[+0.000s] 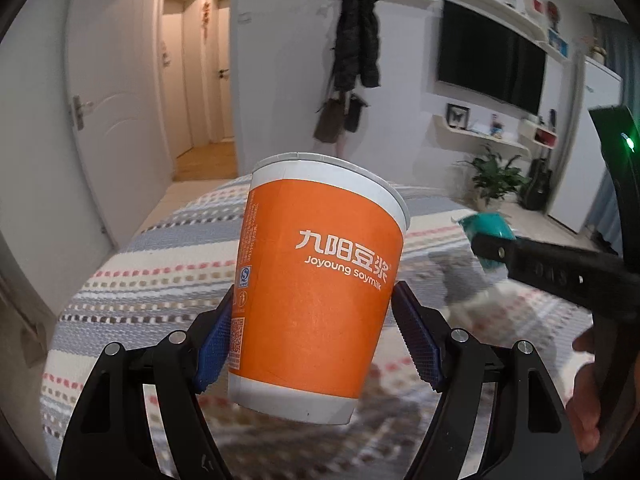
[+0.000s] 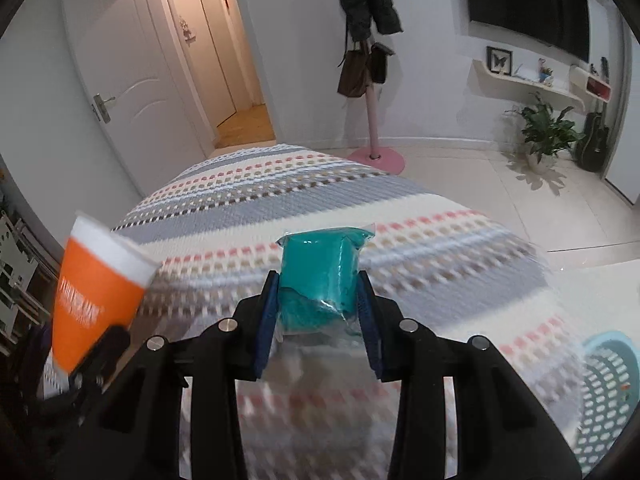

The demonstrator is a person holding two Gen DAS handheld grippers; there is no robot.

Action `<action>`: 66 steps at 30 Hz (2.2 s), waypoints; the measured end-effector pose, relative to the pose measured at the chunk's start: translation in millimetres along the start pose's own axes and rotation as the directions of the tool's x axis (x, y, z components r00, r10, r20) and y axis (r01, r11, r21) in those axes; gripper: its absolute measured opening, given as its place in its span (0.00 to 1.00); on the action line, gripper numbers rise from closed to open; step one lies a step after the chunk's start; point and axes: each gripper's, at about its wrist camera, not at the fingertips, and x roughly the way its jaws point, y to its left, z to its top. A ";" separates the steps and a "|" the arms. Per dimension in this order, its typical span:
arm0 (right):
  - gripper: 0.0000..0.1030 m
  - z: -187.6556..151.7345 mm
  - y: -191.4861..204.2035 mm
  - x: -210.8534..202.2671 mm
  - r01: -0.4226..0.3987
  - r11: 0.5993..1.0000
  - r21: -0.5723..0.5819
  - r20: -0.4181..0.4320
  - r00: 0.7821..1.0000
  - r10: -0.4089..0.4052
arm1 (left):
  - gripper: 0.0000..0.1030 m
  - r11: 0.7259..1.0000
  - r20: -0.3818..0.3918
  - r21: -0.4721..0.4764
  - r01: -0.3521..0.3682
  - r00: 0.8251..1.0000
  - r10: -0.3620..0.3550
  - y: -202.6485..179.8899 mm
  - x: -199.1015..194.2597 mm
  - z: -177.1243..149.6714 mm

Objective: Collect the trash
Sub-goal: 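Carry the orange cup and teal packet over the basket and release both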

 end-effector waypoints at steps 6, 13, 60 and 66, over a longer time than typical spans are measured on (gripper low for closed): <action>0.34 -33.7 -49.0 -56.9 0.032 0.996 0.083 0.042 0.998 -0.035 | 0.70 0.992 0.045 0.065 0.111 0.992 -0.114 -58.1 -36.3 5.5; 0.34 -54.6 -114.4 -114.8 0.099 0.980 0.174 0.102 0.988 -0.118 | 0.70 0.961 0.049 0.108 0.256 0.964 -0.262 -129.0 -55.1 8.4; 0.51 -151.6 -281.5 -180.8 0.267 0.857 0.441 -0.069 0.962 -0.264 | 0.83 0.826 -0.207 0.187 0.532 0.843 -0.496 -264.8 -51.6 -56.3; 0.58 -141.3 -244.9 -213.2 0.298 0.880 0.370 0.035 0.942 -0.334 | 0.89 0.865 -0.077 0.206 0.457 0.889 -0.451 -228.5 -90.9 -48.8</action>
